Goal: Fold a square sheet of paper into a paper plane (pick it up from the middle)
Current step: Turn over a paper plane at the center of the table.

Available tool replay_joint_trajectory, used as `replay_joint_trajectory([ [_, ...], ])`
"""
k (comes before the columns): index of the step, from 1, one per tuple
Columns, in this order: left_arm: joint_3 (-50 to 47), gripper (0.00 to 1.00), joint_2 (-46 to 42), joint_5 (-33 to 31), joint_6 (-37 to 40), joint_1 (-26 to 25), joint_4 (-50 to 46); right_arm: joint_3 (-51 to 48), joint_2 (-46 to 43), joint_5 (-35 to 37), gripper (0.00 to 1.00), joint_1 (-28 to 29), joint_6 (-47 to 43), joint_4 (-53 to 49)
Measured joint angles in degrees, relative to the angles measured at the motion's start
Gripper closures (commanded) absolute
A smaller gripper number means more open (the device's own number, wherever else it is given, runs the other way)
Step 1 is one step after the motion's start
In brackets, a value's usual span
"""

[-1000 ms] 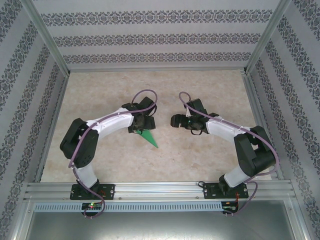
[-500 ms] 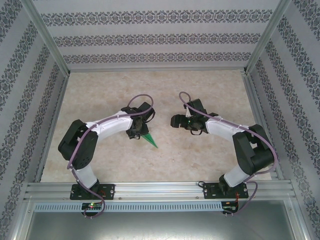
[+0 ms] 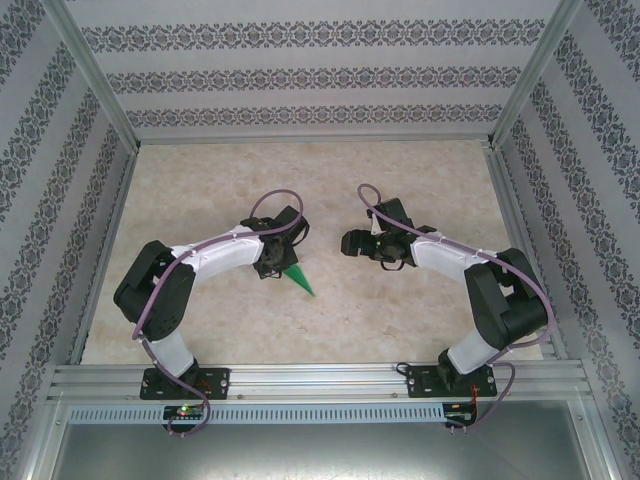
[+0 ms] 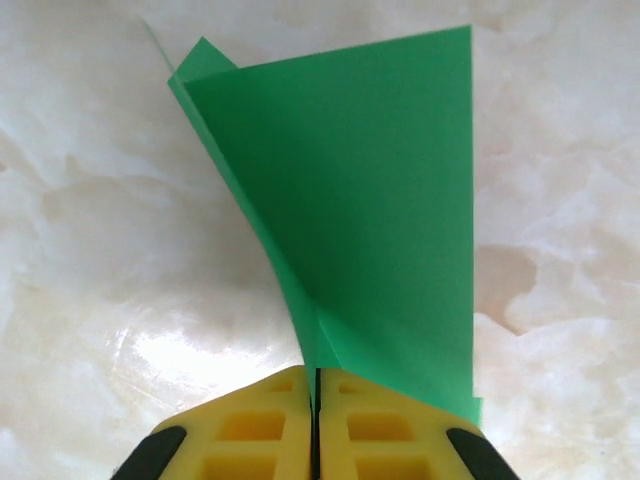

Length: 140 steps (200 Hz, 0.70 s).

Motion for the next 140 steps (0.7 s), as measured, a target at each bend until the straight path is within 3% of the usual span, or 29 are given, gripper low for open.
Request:
replay_joint_trajectory([
  [63,4.11,0.99,-7.82,-0.17,8.87,0.70,2.16,-3.72,-4.04,0.48,0.16,-2.51,1.53,2.34],
  [102,2.54,0.99,-9.86,9.88,13.79,3.58,12.79,-6.27,-6.43,1.18,0.16,-4.13,3.08,4.76],
  [140,-0.48,1.00,-4.68,19.71,14.51,4.31,23.34,-7.15,-6.71,1.16,0.17,-4.48,3.65,6.19],
])
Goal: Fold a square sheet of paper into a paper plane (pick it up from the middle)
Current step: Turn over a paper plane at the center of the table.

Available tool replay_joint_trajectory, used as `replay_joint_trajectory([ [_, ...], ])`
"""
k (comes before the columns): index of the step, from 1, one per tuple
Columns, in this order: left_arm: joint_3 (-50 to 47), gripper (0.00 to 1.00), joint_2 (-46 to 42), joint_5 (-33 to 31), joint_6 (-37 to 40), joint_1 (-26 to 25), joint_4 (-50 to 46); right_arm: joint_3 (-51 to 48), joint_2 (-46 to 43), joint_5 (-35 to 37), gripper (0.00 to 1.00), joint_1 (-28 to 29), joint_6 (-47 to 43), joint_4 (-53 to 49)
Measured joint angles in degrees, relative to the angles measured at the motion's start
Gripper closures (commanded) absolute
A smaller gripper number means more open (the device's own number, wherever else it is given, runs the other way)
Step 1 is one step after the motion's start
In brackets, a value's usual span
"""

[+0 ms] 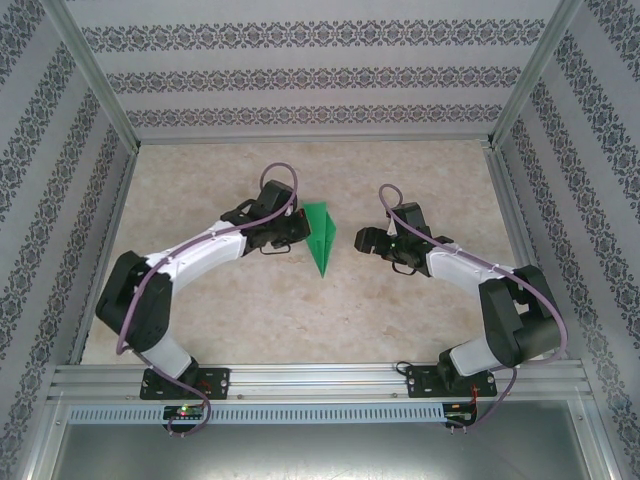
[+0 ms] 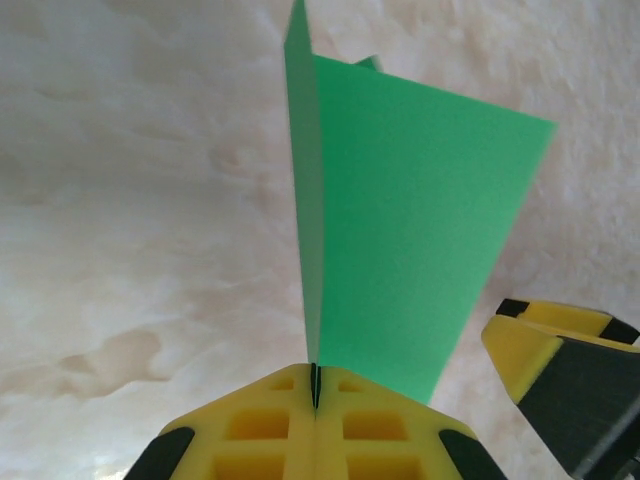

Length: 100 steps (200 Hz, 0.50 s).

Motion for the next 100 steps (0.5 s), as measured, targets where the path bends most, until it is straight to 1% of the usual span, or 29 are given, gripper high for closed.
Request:
replay_joint_trajectory([
  [17,-1.99,1.00,3.87,4.02,-0.57,0.09,4.52,0.00,0.00,-0.28,0.19,0.00,0.37,0.63],
  [38,-4.59,1.00,7.08,6.84,-1.68,0.59,8.02,0.00,0.09,-1.49,0.23,0.02,0.57,1.99],
  [66,-7.85,1.00,7.96,8.04,-3.26,1.14,11.56,0.02,1.51,-3.87,0.31,0.15,0.59,3.63],
  [83,-10.12,1.00,7.96,8.11,-4.09,1.25,14.25,0.07,2.49,-5.09,0.34,0.74,0.37,3.96],
  [100,-12.92,1.00,7.96,8.37,-4.98,1.60,17.25,0.63,2.75,-5.35,0.36,2.75,-0.50,3.50],
])
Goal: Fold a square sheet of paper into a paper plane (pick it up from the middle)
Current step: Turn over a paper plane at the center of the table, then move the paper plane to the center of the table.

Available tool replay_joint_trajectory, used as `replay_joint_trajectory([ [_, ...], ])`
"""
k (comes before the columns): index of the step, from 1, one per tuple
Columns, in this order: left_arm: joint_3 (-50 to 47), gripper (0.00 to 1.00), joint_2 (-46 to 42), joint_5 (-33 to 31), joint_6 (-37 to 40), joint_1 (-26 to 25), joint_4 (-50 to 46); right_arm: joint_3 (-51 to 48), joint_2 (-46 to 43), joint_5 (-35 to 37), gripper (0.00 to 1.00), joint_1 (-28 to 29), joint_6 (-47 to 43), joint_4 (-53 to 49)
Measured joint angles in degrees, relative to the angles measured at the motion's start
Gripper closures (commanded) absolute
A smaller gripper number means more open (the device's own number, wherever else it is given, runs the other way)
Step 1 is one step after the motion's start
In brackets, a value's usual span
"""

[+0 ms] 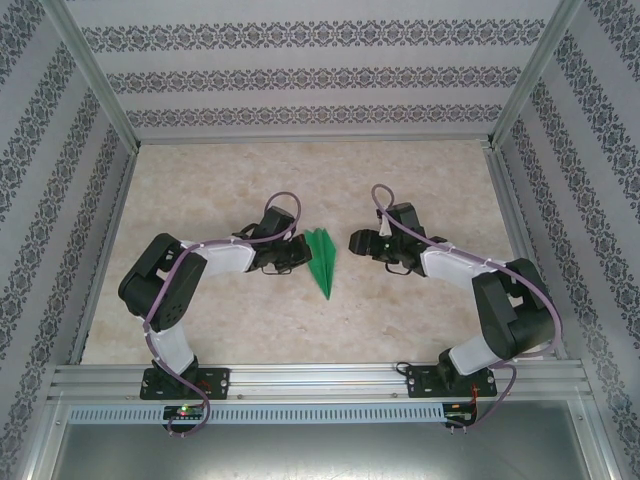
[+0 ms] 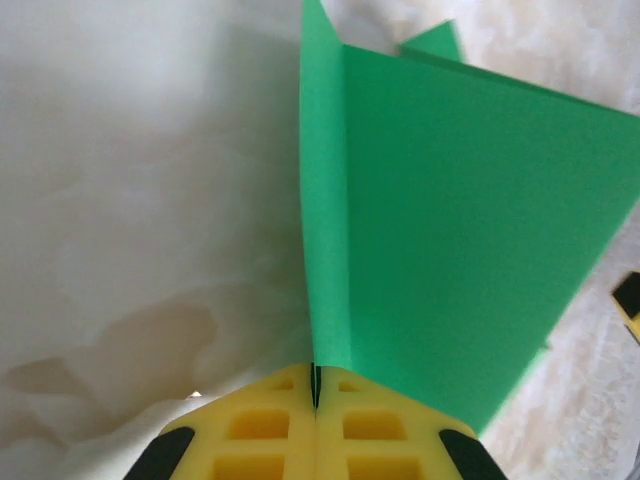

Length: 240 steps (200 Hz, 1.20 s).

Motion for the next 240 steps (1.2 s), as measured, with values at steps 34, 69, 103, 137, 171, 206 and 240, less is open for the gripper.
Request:
replay_joint_trajectory([
  [34,-4.44,1.00,-0.04,0.39,-1.75,0.83,5.46,6.73,1.68,0.85,0.46,5.90,-2.29,-5.22],
  [69,-5.07,1.00,-0.04,1.14,-1.97,0.92,8.11,12.48,1.73,5.14,0.56,11.87,-3.37,-12.59],
  [103,-5.18,1.00,-0.39,1.60,-1.95,0.92,9.35,14.45,1.73,9.62,0.67,17.00,-2.40,-19.71],
  [137,-5.57,1.00,-1.09,2.86,-1.95,0.92,11.04,17.22,3.56,13.16,0.64,20.70,-1.16,-24.37],
  [171,-6.05,1.00,-1.11,4.00,-1.97,0.92,13.05,19.54,6.95,14.84,0.62,22.49,0.02,-26.29],
  [206,-6.10,1.00,-1.11,4.59,-1.97,0.92,13.29,21.24,9.97,15.82,0.62,22.91,1.01,-27.28],
  [240,-6.10,1.00,-1.11,4.61,-1.97,0.92,13.35,22.23,12.57,16.65,0.60,22.91,1.44,-28.28],
])
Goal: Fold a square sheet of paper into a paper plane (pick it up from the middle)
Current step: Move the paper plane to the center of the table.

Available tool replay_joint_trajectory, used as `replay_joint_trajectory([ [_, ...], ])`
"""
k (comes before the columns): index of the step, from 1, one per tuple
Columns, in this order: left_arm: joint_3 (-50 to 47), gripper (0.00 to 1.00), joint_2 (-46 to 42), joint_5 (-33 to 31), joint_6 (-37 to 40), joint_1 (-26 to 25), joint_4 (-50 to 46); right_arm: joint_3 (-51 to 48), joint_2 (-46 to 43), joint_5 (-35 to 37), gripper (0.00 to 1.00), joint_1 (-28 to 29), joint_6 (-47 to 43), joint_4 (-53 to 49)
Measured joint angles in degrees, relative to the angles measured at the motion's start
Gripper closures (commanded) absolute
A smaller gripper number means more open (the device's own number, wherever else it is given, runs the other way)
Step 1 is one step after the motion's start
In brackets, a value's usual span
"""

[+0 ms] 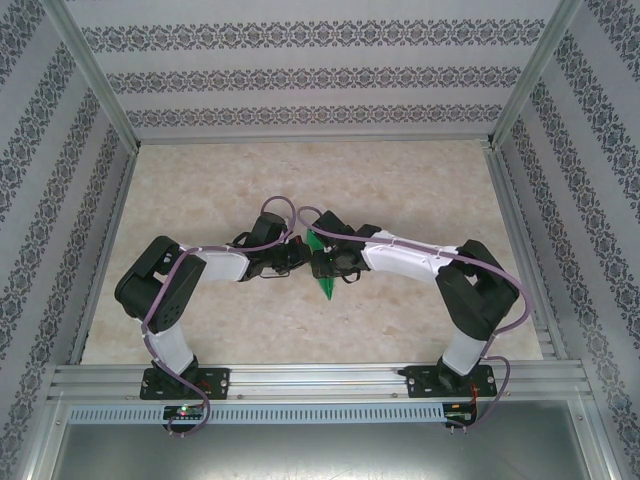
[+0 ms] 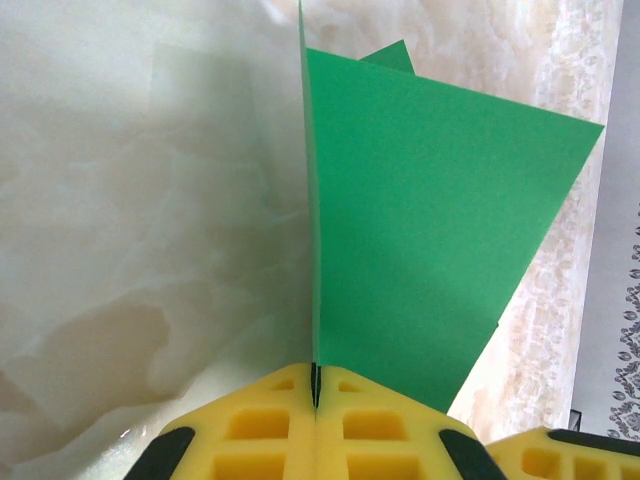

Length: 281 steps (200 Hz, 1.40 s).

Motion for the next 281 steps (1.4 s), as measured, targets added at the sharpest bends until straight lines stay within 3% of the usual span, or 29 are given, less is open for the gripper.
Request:
replay_joint_trajectory([
  [98,0.00,1.00,0.00,0.39,0.00,0.00,0.00,1.86,3.96,1.27,0.63,0.00,0.15,-1.46],
  [123,0.00,0.96,0.00,0.42,-0.02,0.00,0.00,1.99,4.13,1.88,0.69,0.00,0.79,-1.73],
  [148,0.00,0.89,-0.04,0.39,-0.46,0.00,-0.04,2.12,4.20,2.62,0.82,-0.02,1.46,-2.14],
  [193,-0.20,0.61,-3.87,-1.36,-0.66,0.39,-2.69,2.51,4.39,4.63,0.88,-0.04,1.86,-3.67],
  [238,-1.31,0.23,-11.72,-7.43,-0.13,3.52,-9.86,2.86,4.68,5.16,0.82,-0.13,1.86,-4.44],
  [281,-3.26,0.05,-16.65,-14.67,0.72,5.81,-17.77,3.72,7.19,5.14,0.79,-0.15,2.12,-4.46],
])
